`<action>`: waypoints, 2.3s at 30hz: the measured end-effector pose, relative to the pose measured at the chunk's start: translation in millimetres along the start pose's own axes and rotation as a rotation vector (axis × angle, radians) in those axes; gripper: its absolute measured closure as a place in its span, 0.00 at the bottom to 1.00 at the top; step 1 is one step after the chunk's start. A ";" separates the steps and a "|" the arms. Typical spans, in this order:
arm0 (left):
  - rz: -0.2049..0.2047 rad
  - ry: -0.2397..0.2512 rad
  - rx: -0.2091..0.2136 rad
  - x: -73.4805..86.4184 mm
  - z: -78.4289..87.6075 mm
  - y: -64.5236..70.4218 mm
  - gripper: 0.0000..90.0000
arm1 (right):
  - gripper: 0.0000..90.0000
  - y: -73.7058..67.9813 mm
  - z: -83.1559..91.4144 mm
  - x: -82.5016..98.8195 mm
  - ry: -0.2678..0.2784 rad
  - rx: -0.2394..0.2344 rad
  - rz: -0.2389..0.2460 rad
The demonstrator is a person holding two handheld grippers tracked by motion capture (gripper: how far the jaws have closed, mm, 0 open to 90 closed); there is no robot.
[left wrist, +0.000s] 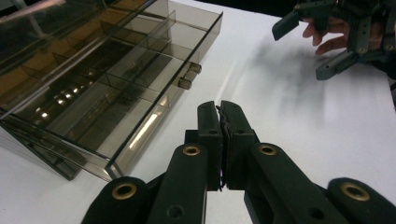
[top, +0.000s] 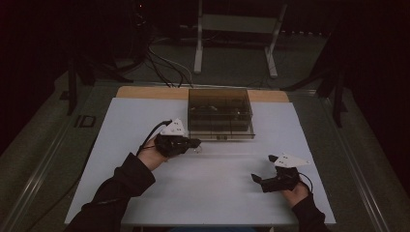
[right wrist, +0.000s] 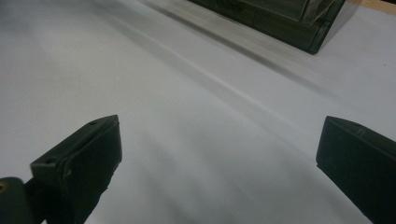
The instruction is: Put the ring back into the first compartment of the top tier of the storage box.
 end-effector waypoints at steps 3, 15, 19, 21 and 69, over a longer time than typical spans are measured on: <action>-0.002 0.006 -0.001 -3.3 2.4 -2.0 1.00 | 0.00 0.0 0.1 -0.2 0.001 0.000 0.000; -0.012 0.014 -0.008 -12.9 6.5 -5.6 1.00 | 0.01 0.0 1.0 0.1 -0.001 0.001 0.001; -0.012 0.017 -0.010 -16.4 7.8 -7.5 1.00 | 0.01 -0.1 1.1 0.0 0.000 0.001 0.001; -0.011 0.019 -0.011 -17.7 7.8 -8.2 1.00 | 0.01 0.0 0.9 -0.1 0.000 0.001 0.001; 0.003 0.055 -0.059 -42.4 5.5 -41.4 1.00 | 0.00 -0.4 1.3 0.0 0.002 -0.004 0.003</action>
Point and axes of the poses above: each handheld gripper's, and its own axes: z roughly backward along the jaws, x roughly out of its underside, y roughly to its right, the point moved 7 cm from there along -z, roughly forward along the jaws, and after that the axes turned 15 degrees about x, right-handed, at the moved point
